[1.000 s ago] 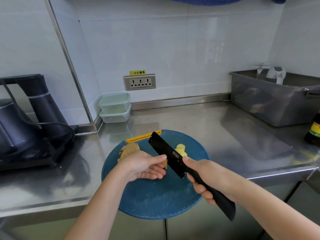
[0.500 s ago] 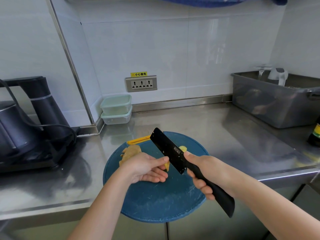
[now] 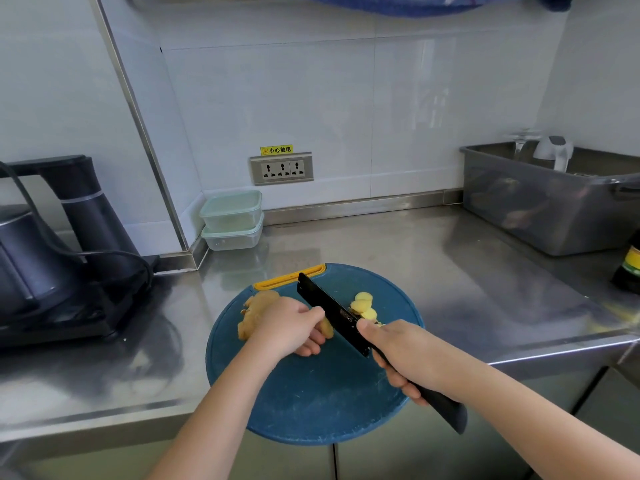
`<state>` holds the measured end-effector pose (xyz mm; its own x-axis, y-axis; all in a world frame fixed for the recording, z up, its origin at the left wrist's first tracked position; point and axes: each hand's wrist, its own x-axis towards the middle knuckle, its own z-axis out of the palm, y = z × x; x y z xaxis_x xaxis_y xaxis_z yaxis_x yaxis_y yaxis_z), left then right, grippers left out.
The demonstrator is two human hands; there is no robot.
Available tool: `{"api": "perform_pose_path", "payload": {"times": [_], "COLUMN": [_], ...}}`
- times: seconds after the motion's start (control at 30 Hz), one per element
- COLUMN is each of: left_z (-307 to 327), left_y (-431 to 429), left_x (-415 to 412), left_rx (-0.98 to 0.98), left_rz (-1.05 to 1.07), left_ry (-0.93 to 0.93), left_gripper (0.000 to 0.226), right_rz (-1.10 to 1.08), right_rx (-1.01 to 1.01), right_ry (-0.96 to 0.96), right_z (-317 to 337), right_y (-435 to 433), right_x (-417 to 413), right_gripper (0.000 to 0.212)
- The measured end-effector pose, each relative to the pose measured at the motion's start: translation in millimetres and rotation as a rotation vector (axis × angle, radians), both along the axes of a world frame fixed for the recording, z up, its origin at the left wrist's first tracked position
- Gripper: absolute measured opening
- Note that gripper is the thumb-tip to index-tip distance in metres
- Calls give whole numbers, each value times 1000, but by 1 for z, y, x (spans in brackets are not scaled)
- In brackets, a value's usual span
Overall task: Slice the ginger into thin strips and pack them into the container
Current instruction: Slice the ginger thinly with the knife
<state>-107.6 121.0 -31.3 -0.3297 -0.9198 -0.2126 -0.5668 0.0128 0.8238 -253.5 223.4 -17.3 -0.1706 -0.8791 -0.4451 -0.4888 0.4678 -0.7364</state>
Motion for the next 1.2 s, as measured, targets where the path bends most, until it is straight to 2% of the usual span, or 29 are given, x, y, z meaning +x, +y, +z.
{"api": "perform_pose_path", "payload": {"times": [0.1, 0.17, 0.27, 0.33, 0.6, 0.97, 1.2], "left_z": [0, -1, 0, 2, 3, 5, 3], "left_y": [-3, -5, -6, -7, -5, -1, -1], "left_x": [-3, -2, 5, 9, 2, -16, -11], "left_rx": [-93, -65, 83, 141, 281, 299, 294], "left_rz": [25, 31, -8, -42, 23, -57, -63], "left_ry": [-60, -14, 140, 168, 114, 89, 54], "left_gripper": [37, 40, 23, 11, 16, 23, 23], "right_rz": [18, 16, 0, -5, -59, -95, -71], "right_rx": [0, 6, 3, 10, -17, 24, -31], "right_ry": [13, 18, 11, 8, -64, -113, -128], "right_z": [0, -1, -1, 0, 1, 0, -3], "right_y": [0, 0, 0, -1, 2, 5, 3], "right_x": [0, 0, 0, 0, 1, -2, -1], "right_gripper": [52, 51, 52, 53, 50, 52, 51]}}
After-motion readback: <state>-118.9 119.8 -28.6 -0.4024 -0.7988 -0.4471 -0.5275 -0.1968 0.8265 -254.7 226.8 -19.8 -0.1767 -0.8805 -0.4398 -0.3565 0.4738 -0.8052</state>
